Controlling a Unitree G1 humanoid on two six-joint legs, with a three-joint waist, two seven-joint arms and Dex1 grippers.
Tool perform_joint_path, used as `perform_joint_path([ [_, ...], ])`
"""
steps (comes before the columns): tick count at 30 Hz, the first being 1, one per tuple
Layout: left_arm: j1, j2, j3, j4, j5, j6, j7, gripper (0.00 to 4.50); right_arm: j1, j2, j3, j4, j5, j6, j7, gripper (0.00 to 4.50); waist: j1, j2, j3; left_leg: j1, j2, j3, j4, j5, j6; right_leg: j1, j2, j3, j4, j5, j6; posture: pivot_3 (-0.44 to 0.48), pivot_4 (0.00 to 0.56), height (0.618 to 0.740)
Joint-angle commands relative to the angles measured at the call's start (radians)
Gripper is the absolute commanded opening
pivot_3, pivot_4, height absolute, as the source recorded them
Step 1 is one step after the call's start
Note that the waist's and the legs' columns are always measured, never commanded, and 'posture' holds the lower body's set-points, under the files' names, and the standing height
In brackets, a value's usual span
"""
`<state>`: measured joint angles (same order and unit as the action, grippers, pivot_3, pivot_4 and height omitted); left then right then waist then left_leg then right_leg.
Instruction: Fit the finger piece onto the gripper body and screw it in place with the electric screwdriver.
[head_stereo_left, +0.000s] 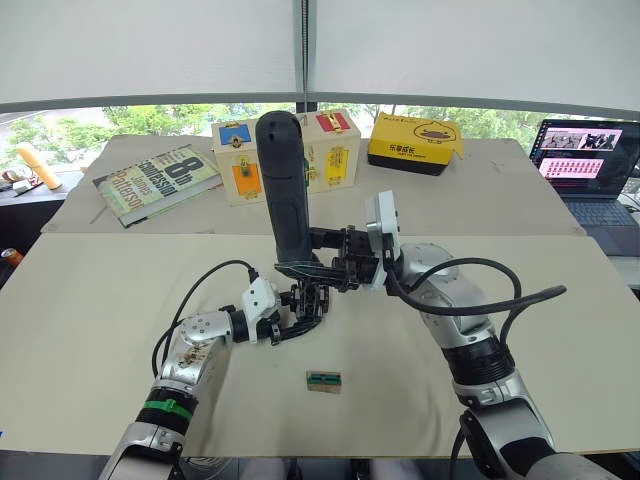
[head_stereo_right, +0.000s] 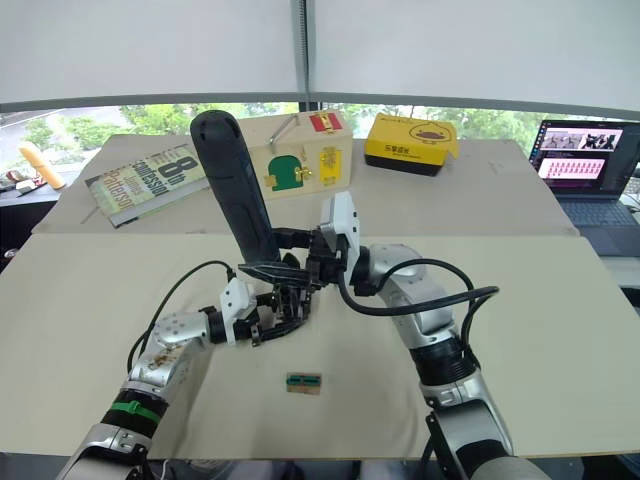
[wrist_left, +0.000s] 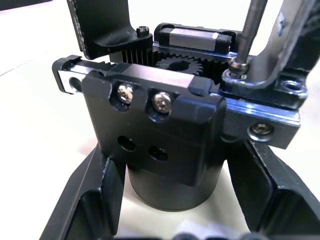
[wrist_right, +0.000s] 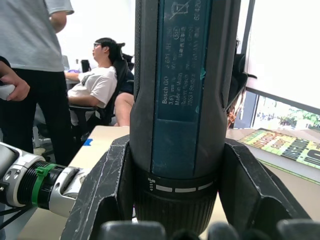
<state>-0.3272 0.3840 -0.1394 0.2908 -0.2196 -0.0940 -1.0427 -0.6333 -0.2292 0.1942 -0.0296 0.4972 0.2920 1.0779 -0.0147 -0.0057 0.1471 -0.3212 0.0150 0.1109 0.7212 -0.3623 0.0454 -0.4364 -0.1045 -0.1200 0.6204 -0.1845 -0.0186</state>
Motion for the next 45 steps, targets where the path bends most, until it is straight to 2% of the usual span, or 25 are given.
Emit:
perform_joint_path([
  [1, 0.019, 0.01, -0.007, -0.028, -0.003, -0.001, -0.017, 2.45, 0.058, -0.026, 0.081, 0.087, -0.077, 0.037, 0.01, 1.93, 0.0, 0.0, 0.0, 0.0, 0.0, 0.0, 0.0, 0.0, 0.0, 0.0, 0.0, 0.0, 0.0, 0.0, 0.0, 0.0, 0.15, 0.74],
  [9, 0.023, 0.01, -0.009, -0.029, -0.003, -0.002, -0.013, 2.45, 0.01, -0.012, 0.053, 0.076, -0.051, 0.013, 0.018, 1.93, 0.0, 0.0, 0.0, 0.0, 0.0, 0.0, -0.005, 0.0, 0.0, 0.0, 0.0, -0.001, -0.005, 0.0, 0.0, 0.0, 0.15, 0.74],
  [17, 0.015, 0.007, -0.01, -0.017, 0.005, -0.004, -0.004, 2.45, -0.058, 0.012, -0.018, -0.013, 0.063, -0.012, 0.093, 1.93, 0.0, 0.001, 0.0, -0.002, 0.0, 0.0, -0.006, 0.0, 0.0, -0.001, 0.001, -0.002, -0.007, 0.0, 0.0, 0.0, 0.15, 0.74],
  [25, 0.017, 0.009, -0.02, -0.01, 0.019, -0.008, 0.007, 2.45, -0.107, 0.023, -0.068, -0.061, 0.124, -0.016, 0.112, 1.93, 0.001, 0.001, 0.001, -0.01, 0.0, -0.001, -0.006, 0.0, 0.0, -0.006, 0.01, -0.005, -0.008, 0.001, 0.001, 0.0, 0.15, 0.74],
  [40, 0.015, 0.012, -0.025, -0.005, 0.026, 0.024, 0.034, 2.45, -0.133, 0.016, -0.105, -0.075, 0.171, -0.015, 0.13, 1.93, 0.002, 0.002, 0.001, -0.011, 0.0, -0.001, -0.004, 0.001, 0.0, -0.005, 0.011, -0.004, -0.008, 0.002, 0.002, 0.0, 0.15, 0.74],
  [42, 0.014, 0.01, -0.02, -0.004, 0.025, 0.022, 0.043, 3.49, -0.136, 0.015, -0.109, -0.086, 0.184, -0.007, 0.13, 1.93, 0.001, 0.002, 0.001, -0.011, 0.0, -0.001, -0.004, 0.001, 0.0, -0.005, 0.011, -0.004, -0.008, 0.002, 0.002, 0.0, 0.15, 0.74],
  [44, 0.02, 0.012, -0.013, -0.01, 0.017, 0.025, 0.039, 4.34, -0.141, 0.016, -0.12, -0.116, 0.232, 0.02, 0.125, 1.93, 0.001, 0.002, 0.001, -0.011, 0.0, -0.001, -0.004, 0.001, 0.0, -0.005, 0.012, -0.004, -0.008, 0.002, 0.002, 0.0, 0.15, 0.74],
  [45, 0.022, 0.014, -0.01, -0.014, 0.013, 0.025, 0.037, 4.44, -0.143, 0.017, -0.126, -0.13, 0.257, 0.037, 0.121, 1.93, 0.001, 0.002, 0.002, -0.011, 0.0, -0.001, -0.004, 0.001, 0.0, -0.005, 0.012, -0.004, -0.008, 0.002, 0.002, 0.0, 0.15, 0.74],
])
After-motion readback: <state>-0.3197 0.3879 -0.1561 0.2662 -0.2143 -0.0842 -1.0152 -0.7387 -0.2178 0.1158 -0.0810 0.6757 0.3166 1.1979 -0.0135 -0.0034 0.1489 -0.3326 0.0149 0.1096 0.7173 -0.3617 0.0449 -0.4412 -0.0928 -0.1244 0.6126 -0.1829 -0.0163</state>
